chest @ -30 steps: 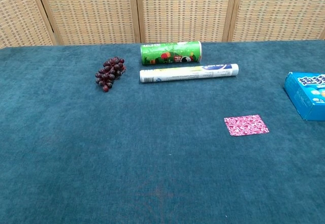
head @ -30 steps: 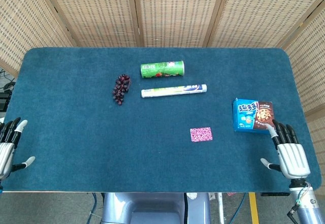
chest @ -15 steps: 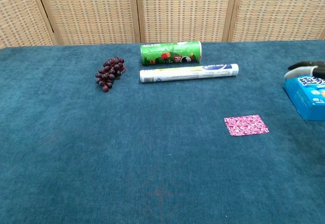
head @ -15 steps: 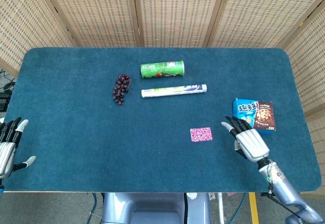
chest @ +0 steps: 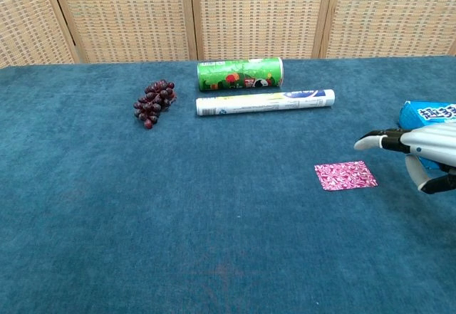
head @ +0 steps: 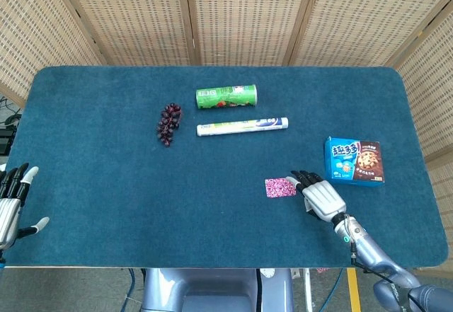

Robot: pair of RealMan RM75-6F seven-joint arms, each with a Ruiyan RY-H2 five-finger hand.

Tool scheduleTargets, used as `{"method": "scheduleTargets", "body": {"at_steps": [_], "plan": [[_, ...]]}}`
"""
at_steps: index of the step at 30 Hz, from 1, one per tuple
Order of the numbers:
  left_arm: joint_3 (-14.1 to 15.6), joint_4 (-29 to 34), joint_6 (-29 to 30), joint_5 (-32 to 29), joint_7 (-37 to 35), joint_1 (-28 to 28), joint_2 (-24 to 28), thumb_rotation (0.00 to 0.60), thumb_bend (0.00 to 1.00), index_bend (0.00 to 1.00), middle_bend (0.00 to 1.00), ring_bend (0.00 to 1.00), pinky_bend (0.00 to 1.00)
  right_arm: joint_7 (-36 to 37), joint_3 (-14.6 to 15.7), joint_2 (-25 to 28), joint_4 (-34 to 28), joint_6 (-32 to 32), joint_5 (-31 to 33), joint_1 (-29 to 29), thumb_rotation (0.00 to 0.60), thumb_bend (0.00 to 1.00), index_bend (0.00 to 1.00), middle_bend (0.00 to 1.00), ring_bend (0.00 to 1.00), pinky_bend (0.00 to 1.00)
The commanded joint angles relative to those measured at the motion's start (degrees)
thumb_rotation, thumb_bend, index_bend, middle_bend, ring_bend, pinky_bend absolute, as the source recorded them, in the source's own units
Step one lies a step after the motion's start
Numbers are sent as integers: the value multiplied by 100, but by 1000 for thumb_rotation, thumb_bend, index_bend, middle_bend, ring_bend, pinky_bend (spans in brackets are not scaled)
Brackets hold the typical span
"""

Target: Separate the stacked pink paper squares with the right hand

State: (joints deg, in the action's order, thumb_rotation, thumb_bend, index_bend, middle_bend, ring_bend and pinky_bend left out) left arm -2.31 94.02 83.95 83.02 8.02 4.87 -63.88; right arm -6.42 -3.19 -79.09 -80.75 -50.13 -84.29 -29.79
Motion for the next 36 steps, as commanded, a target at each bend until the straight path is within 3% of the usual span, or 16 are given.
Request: {"method": "scheduleTargets", "body": {"at_steps": [1,22,36], "plan": [[-3,-1,3,-2,7,0,-3,600,119,51,0,0,0,-92,67,-19,-40,48,48,-30,600,1000,0,44,0,125],[-14,7,4,-27,43,-1,-15,600,119,54,0,0,0,-487,283,-351,26,264,262,-227,600,1000,0,44,0,125],[-15,1,15,-26,62,-4,-25,600,119,54,0,0,0,-370,730,107,-522,414,-77,-282,600,1000,0,49,0,125]]}}
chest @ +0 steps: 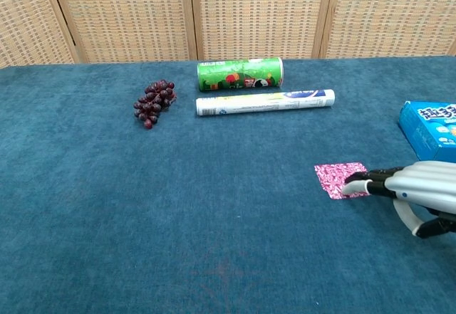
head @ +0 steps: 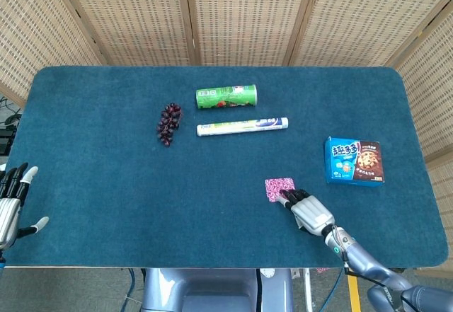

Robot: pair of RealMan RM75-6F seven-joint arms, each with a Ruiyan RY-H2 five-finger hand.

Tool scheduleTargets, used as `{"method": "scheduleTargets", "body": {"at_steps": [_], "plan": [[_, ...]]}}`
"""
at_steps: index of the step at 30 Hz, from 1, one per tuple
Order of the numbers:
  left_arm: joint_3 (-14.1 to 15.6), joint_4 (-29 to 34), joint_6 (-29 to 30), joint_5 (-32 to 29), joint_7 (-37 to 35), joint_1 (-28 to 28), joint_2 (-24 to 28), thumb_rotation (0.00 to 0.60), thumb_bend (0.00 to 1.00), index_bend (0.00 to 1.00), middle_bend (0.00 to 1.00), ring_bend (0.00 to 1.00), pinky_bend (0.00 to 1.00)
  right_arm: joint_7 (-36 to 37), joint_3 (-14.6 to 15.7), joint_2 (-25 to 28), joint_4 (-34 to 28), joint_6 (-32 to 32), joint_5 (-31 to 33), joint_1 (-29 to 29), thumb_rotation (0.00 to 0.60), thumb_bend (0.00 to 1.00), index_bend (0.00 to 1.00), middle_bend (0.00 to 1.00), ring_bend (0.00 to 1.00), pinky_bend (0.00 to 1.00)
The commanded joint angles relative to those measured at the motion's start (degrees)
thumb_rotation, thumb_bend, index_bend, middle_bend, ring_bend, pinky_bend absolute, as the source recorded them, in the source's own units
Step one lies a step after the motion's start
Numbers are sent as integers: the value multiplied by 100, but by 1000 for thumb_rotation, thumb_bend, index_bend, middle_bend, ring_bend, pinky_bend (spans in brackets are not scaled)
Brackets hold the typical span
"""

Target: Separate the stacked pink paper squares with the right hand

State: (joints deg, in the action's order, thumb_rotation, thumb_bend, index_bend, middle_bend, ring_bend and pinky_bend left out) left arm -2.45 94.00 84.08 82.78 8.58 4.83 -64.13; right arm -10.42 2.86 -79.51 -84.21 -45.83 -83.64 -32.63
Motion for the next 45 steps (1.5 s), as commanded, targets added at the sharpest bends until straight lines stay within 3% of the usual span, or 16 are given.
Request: {"method": "scheduleTargets", "body": {"at_steps": [1,19,26,29,36,45], "plan": [[-1,3,4,-2,12,-2,-2,600,119,54,0,0,0,38,179,212,-255,-9,-193,0,600,1000,0,49,0,125],[-4,4,19,-4,29,-9,-11,600,121,54,0,0,0,34,753,931,-1130,3,-805,-21,600,1000,0,55,0,125],[-6,1,19,-5,35,-8,-15,600,122,54,0,0,0,286,461,973,-1059,-578,-899,48,600,1000,0,55,0,125],[-7,4,15,-9,49,-6,-15,600,124,54,0,0,0,260,191,820,-793,-782,-880,-6,600,1000,0,55,0,125],[-7,10,10,-13,41,-5,-9,600,125,54,0,0,0,174,-113,324,-296,-429,-432,-212,600,1000,0,55,0,125],[-11,10,8,-25,53,-5,-15,600,125,62,0,0,0,-102,-148,37,-85,-188,-191,-325,600,1000,0,55,0,125]]}}
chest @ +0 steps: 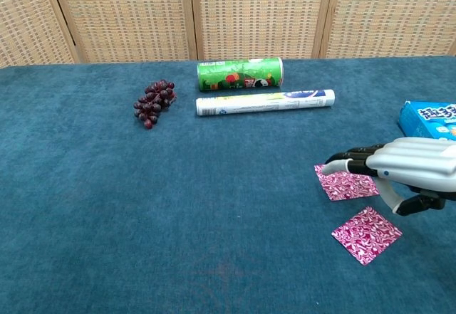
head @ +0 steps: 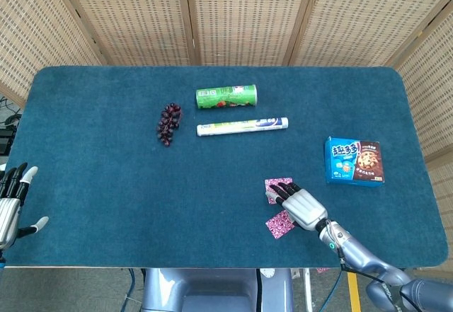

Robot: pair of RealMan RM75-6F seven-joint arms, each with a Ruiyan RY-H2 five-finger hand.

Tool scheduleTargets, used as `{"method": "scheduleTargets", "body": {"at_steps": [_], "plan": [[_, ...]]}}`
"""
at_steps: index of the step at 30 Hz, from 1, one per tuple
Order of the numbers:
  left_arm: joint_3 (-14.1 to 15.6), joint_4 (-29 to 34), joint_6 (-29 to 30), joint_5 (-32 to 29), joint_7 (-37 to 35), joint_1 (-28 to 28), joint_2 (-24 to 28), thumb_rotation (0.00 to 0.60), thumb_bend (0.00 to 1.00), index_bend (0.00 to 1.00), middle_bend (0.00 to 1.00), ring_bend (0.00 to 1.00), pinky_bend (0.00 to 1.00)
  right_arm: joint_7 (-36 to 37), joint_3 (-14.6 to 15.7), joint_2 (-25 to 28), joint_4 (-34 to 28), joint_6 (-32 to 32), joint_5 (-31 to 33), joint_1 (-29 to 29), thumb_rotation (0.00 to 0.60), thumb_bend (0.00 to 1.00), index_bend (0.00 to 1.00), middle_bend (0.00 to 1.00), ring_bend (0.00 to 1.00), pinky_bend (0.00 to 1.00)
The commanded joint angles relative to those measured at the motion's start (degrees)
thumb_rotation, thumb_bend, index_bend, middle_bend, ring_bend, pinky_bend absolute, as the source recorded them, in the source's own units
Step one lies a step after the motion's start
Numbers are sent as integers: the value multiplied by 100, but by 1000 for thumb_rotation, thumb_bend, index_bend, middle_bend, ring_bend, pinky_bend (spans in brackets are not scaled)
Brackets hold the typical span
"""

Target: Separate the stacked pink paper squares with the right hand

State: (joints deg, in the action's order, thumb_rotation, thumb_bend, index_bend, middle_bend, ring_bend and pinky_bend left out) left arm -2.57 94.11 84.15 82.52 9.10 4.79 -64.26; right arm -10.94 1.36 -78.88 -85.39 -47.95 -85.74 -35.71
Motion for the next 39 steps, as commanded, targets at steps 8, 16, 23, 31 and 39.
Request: {"method": "scheduleTargets", "body": {"at_steps": [8,16,23,31,39], "plan": [[-3,4,8,-10,23,-5,-8,600,125,63,0,0,0,-201,94,-75,139,137,101,-31,600,1000,0,55,0,125],[-3,6,11,-13,43,-7,-12,600,125,65,0,0,0,-259,232,-170,396,213,172,23,600,1000,0,55,0,125],[-5,-8,16,-8,39,-6,-19,600,126,68,0,0,0,-359,311,-83,355,170,191,85,600,1000,0,55,0,125],[-9,-10,31,-6,58,-9,-31,600,127,70,0,0,0,-348,484,84,378,78,120,220,600,1000,0,55,0,125],[-14,-7,40,-12,86,-11,-40,600,129,71,0,0,0,-153,619,237,501,-6,25,346,600,1000,0,55,0,125]]}}
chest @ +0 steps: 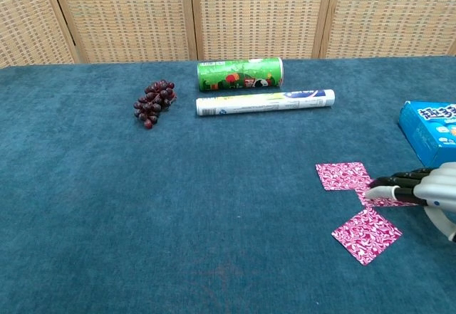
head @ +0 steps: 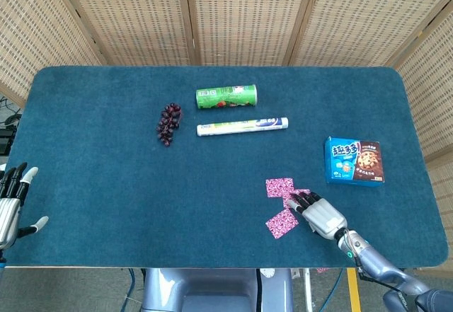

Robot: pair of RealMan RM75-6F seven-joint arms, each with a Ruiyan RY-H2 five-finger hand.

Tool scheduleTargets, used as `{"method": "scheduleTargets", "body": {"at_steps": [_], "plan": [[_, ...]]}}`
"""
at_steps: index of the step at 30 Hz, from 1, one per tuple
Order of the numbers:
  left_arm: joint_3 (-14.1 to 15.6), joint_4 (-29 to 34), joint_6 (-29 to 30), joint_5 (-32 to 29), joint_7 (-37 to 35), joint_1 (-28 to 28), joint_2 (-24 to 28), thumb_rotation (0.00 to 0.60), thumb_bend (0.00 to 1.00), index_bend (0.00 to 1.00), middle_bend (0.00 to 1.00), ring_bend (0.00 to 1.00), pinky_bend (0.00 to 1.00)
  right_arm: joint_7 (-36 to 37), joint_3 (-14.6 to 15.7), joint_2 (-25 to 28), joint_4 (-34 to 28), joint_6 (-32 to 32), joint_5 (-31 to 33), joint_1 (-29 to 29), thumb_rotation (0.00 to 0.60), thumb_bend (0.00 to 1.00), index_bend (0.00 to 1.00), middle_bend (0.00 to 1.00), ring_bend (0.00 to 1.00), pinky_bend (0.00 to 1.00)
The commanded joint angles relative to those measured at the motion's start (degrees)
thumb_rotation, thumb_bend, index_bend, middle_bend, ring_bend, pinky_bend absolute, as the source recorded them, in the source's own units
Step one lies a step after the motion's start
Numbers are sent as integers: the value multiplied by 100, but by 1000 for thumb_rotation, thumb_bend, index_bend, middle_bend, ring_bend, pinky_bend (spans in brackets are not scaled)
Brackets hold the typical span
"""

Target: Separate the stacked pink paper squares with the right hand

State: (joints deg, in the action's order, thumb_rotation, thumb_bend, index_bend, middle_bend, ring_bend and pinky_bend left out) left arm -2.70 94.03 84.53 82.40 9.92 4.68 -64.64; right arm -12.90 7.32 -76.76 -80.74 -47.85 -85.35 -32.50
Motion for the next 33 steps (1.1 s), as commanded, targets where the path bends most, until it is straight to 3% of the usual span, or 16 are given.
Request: {"method": "scheduleTargets", "body": {"at_steps": [1,16,20,22,24,26,30,33], "plan": [[-1,1,3,-1,6,-1,-2,600,130,71,0,0,0,61,28,30,47,-20,-23,31,600,1000,0,55,0,125],[-5,-1,12,-6,24,-5,-14,600,131,71,0,0,0,373,200,404,116,-183,-229,209,600,1000,0,55,0,125],[-4,3,11,-3,24,-5,-9,600,131,71,0,0,0,615,168,487,55,-359,-344,240,600,990,0,7,0,125],[-3,5,9,-2,23,-4,-8,600,131,71,0,0,0,760,118,535,11,-502,-404,255,600,851,0,0,0,125],[-1,7,12,3,23,-6,-6,600,131,71,0,0,0,873,-144,559,-70,-1033,-466,322,600,562,0,0,0,125],[-2,9,10,1,23,-5,-5,600,131,71,0,0,0,895,-256,557,-100,-1219,-476,346,600,337,0,0,0,125],[-2,20,-3,-6,24,-1,2,600,130,71,0,0,0,702,-615,549,-239,-1371,-309,261,600,89,27,0,0,122],[-2,25,-7,-7,18,1,8,600,130,71,0,0,0,443,-795,478,-304,-1304,-124,182,600,4,79,0,0,89]]}}
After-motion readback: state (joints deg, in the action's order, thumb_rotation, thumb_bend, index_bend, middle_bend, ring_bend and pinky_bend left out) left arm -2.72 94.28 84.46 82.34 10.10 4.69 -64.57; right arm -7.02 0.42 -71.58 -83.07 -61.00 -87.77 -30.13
